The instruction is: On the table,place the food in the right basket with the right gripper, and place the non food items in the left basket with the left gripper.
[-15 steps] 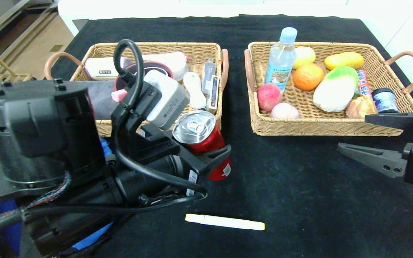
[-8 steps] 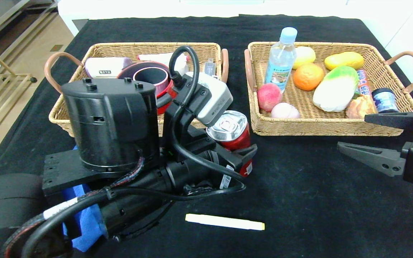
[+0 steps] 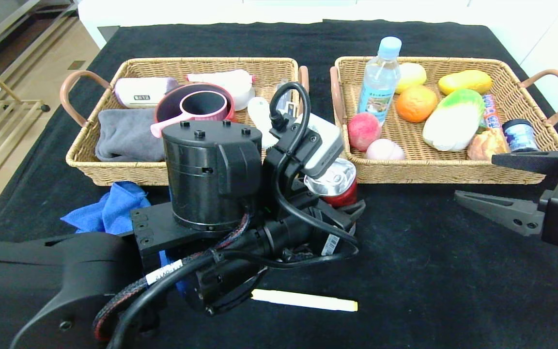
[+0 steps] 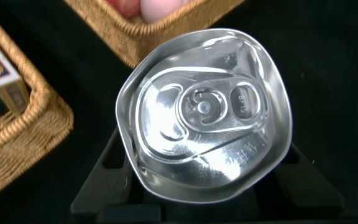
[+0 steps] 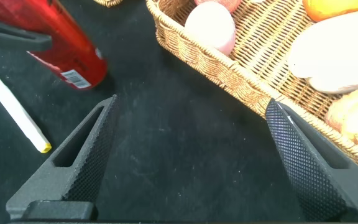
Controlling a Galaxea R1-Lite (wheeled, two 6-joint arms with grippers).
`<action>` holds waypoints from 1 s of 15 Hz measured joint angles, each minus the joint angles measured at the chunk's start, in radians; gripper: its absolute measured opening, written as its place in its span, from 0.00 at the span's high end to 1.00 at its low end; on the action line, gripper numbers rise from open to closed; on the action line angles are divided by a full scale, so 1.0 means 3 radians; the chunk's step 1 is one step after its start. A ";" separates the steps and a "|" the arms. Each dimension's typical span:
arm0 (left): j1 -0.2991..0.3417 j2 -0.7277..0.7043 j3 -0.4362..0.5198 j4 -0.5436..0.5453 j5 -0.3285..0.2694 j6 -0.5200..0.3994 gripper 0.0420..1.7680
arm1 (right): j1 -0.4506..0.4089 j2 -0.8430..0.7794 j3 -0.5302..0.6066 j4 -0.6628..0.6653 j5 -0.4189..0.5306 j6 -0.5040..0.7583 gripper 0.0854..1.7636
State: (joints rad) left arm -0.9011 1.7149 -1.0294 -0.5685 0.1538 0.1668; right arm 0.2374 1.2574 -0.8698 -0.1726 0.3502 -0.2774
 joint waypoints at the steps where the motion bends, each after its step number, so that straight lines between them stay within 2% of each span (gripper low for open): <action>1: -0.0013 0.0028 -0.0005 -0.0095 0.0005 0.0019 0.45 | 0.0000 0.0002 0.0000 0.0001 0.0001 0.0000 0.03; 6: -0.0056 0.0141 -0.0013 -0.0182 0.0015 0.0206 0.45 | -0.0004 0.0008 -0.0004 0.0004 0.0000 0.0004 0.03; 12: -0.0096 0.0188 0.0001 -0.0191 0.0026 0.0267 0.45 | -0.0030 0.0021 -0.0011 0.0001 0.0003 -0.0001 0.03; 15: -0.0102 0.0188 0.0005 -0.0201 0.0014 0.0268 0.34 | -0.0032 0.0023 -0.0011 0.0003 0.0005 0.0000 0.03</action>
State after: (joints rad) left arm -0.9317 1.7713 -1.0279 -0.6287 0.1581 0.2472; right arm 0.2279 1.2643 -0.8730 -0.1717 0.3517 -0.2774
